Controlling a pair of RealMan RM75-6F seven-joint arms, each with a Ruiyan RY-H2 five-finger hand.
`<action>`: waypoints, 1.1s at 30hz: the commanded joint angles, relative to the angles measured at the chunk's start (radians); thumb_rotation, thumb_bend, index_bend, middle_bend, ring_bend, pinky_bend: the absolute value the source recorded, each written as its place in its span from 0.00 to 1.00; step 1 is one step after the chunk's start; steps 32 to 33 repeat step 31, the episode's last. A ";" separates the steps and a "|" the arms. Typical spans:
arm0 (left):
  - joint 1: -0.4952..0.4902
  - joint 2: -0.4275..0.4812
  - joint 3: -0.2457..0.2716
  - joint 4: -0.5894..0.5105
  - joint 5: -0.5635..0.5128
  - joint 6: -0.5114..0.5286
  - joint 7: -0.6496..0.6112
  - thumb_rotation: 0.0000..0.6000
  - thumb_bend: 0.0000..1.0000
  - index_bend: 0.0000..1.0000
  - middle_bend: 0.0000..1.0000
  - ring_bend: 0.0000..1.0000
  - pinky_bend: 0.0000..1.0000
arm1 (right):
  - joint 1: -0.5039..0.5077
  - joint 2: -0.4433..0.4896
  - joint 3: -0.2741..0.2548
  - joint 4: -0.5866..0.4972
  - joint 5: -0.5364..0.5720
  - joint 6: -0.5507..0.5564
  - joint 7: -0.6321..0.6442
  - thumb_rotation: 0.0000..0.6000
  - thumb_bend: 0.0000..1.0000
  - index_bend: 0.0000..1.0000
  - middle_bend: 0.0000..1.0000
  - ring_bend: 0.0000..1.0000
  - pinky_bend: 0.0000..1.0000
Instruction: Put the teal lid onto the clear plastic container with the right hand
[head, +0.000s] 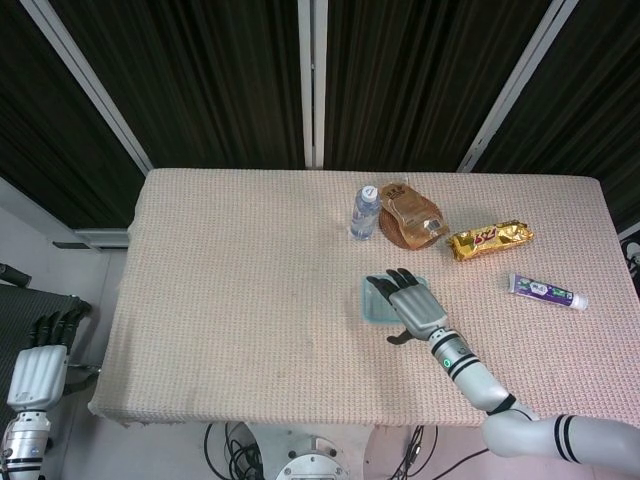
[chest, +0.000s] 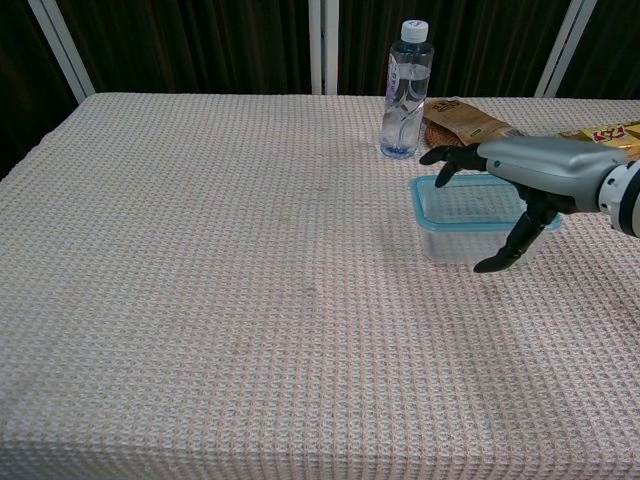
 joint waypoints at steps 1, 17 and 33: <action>0.000 0.000 0.000 0.000 0.001 0.001 0.000 1.00 0.02 0.09 0.07 0.01 0.02 | -0.025 0.021 -0.002 -0.026 -0.048 0.049 0.019 1.00 0.00 0.00 0.19 0.00 0.00; -0.012 -0.002 -0.024 -0.004 0.022 0.034 0.015 1.00 0.02 0.09 0.07 0.01 0.02 | -0.351 0.222 -0.104 -0.099 -0.416 0.559 0.212 1.00 0.02 0.00 0.01 0.00 0.00; -0.006 0.015 -0.039 -0.046 0.056 0.105 0.054 1.00 0.02 0.08 0.07 0.01 0.02 | -0.500 0.264 -0.151 0.034 -0.515 0.659 0.431 1.00 0.03 0.00 0.01 0.00 0.00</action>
